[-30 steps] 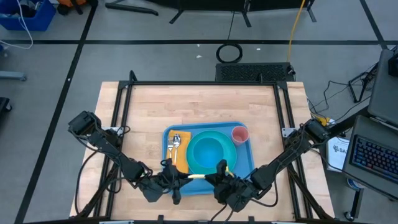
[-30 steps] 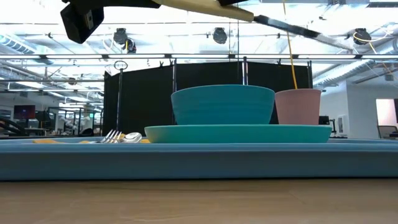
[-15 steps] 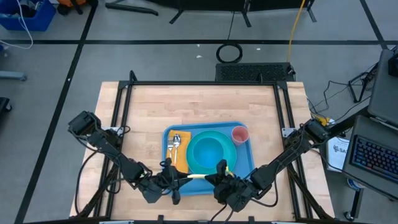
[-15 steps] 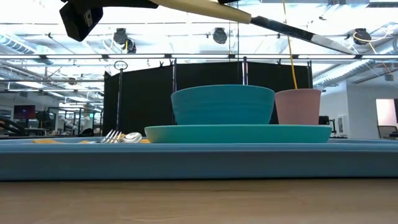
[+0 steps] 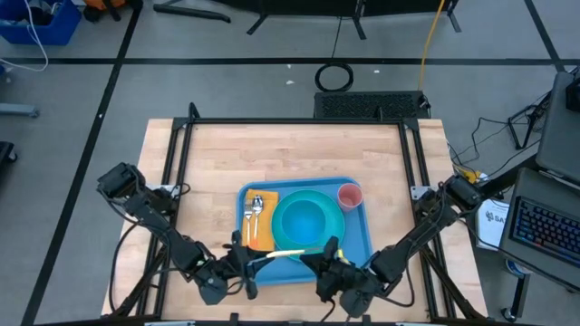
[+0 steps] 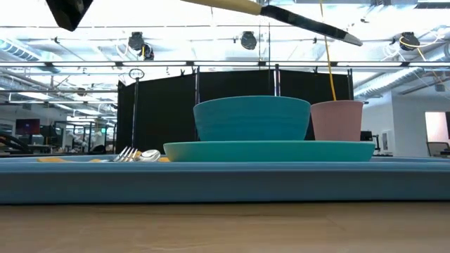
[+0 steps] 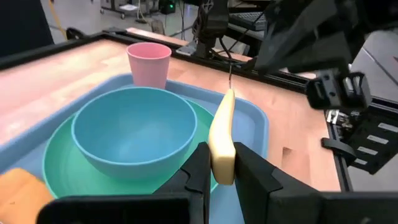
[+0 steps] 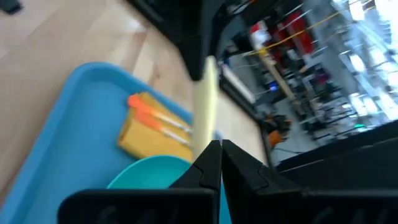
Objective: Set up tray
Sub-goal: Put the yellow knife to the right of the orange spoon on the yellow napkin
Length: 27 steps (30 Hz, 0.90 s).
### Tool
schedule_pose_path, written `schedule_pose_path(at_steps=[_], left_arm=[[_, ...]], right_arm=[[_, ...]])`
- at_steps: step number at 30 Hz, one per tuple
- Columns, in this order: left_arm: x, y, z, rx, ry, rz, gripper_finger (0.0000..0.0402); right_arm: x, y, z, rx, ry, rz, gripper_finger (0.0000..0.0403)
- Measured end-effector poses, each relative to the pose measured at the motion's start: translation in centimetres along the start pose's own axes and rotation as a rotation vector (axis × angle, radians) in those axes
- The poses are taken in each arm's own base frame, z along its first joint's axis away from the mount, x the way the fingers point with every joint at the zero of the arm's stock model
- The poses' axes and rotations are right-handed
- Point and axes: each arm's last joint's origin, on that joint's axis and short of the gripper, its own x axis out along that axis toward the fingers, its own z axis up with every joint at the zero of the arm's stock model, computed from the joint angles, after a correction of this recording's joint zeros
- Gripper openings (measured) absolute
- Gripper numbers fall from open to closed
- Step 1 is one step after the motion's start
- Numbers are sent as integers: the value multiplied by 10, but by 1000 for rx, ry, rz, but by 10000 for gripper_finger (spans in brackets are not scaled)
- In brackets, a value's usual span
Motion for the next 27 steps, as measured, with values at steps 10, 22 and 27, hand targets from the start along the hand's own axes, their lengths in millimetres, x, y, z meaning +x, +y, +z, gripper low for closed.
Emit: schedule_pose_path(at_steps=[10, 22, 27], left_arm=[[-18, -3, -9, 36, -53, 76, 50], [-47, -2, -17, 36, -134, 142, 50], [-68, 3, -16, 33, -181, 157, 50]], right_arm=[[-16, 3, 8, -35, -11, -120, 1], [-16, 4, 8, -25, -10, -121, 0], [-17, 4, 7, -28, -8, -124, 0]])
